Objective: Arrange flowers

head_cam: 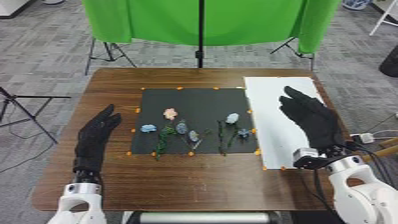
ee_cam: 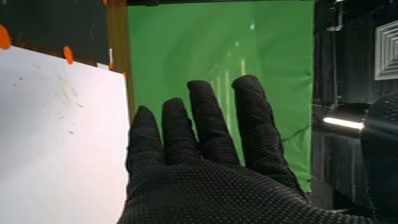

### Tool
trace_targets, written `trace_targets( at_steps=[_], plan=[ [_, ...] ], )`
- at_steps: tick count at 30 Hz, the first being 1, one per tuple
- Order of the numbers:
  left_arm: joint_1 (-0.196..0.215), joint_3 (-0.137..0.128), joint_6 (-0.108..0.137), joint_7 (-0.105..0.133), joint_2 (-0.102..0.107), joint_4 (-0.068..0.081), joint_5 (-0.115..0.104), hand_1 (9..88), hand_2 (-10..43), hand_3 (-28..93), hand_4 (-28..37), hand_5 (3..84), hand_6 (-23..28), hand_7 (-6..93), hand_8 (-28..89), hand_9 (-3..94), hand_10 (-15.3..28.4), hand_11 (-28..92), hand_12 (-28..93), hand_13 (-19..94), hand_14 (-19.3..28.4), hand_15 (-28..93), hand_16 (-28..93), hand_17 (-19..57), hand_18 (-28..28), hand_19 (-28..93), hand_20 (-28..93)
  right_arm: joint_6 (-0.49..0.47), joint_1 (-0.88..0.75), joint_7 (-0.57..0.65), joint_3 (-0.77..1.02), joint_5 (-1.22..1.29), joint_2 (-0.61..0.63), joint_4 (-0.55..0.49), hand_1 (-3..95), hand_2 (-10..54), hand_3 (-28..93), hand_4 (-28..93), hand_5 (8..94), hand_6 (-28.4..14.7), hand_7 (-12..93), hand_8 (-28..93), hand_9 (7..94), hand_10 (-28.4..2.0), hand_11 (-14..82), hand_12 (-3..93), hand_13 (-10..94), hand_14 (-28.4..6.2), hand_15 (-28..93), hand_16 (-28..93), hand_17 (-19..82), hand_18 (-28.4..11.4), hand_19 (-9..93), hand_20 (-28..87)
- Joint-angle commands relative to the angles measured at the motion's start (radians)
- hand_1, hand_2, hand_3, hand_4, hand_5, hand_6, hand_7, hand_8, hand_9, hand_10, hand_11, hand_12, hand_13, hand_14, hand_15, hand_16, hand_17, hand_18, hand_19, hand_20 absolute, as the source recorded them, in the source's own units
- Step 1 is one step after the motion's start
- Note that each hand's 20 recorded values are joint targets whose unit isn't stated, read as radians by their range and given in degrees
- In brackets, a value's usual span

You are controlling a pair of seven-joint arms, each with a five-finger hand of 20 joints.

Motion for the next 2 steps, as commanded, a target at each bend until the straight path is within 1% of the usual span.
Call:
trace_targets(
  at_steps=[1,2],
  plan=[
    [0.013,0.006,-0.013,-0.012,-0.010,0.011,0.006,24.1,-7.2,69,-19.0,43.8,3.2,7.6,-5,43.2,12.4,14,12,34,15.3,9,3,5.5,11.3,2,19,-0.001,0.007,-0.006,-0.015,0.004,0.005,-0.002,5.9,4.3,72,-16,37.9,0.2,7,-7,38.3,-15.0,3.7,11.1,22,-10.2,4,11,12,-10.0,0,24],
    [0.017,0.004,-0.014,-0.016,-0.014,0.009,0.008,24.1,-7.2,69,-19.0,43.7,3.2,7.6,-5,43.2,12.4,14,12,34,15.4,9,3,5.4,11.3,2,19,-0.004,0.001,-0.002,-0.011,0.004,0.002,-0.006,5.8,4.3,72,-16,37.8,0.3,7,-7,38.4,-14.9,3.7,11.1,22,-10.2,4,11,12,-9.9,0,24]
  ],
)
